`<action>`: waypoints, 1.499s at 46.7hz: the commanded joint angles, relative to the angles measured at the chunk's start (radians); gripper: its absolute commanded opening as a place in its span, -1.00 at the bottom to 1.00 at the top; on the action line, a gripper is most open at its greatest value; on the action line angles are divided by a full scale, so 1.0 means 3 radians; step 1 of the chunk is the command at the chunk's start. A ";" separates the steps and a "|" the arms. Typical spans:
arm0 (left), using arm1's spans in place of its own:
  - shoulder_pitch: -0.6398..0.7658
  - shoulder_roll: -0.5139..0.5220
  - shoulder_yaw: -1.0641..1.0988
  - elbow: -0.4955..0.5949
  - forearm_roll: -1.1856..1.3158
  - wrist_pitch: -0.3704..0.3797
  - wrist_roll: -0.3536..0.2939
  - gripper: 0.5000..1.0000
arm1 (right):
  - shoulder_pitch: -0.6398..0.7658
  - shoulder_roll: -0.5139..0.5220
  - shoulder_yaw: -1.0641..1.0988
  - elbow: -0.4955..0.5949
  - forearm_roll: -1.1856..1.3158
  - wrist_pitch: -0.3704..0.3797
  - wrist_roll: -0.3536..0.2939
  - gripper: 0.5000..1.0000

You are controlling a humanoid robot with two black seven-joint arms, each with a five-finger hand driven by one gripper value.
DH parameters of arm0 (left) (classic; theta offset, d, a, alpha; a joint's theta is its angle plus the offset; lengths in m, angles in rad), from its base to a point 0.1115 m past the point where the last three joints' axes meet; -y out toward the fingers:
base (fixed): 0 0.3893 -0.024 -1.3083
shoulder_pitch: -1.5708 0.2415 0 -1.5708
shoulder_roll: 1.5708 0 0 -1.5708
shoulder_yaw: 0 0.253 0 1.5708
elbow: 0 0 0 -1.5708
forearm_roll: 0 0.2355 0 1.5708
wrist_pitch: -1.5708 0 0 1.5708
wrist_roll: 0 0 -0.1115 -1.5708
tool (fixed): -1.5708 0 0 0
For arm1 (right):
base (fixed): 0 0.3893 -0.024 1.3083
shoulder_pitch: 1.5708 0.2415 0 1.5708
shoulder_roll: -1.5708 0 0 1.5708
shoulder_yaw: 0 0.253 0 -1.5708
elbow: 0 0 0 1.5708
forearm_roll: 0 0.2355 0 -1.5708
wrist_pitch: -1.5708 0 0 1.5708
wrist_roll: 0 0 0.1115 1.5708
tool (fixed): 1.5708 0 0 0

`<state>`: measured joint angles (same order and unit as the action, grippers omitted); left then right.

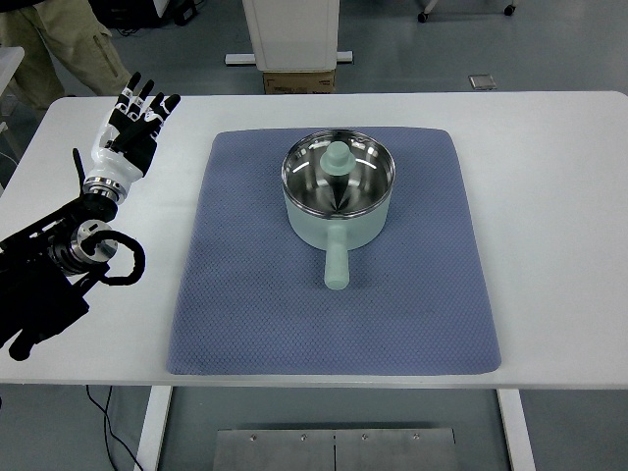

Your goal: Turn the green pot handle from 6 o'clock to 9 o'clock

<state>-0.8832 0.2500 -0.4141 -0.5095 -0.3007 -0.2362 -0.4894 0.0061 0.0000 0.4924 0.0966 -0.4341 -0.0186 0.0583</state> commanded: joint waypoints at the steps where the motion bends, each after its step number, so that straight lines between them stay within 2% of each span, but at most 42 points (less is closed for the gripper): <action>1: -0.0001 0.0000 0.0000 0.0001 0.0000 0.0000 0.0000 1.00 | 0.0000 0.0000 0.0000 0.0000 0.0000 -0.0004 0.0000 1.00; 70: -0.0001 0.0061 -0.0082 0.0001 0.0010 0.0010 0.0000 1.00 | 0.0000 0.0000 0.0000 0.0000 0.0000 0.0001 -0.0005 1.00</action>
<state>-0.8835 0.2671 -0.4387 -0.5092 -0.2986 -0.2328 -0.4894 0.0062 0.0000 0.4924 0.0966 -0.4341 -0.0186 0.0575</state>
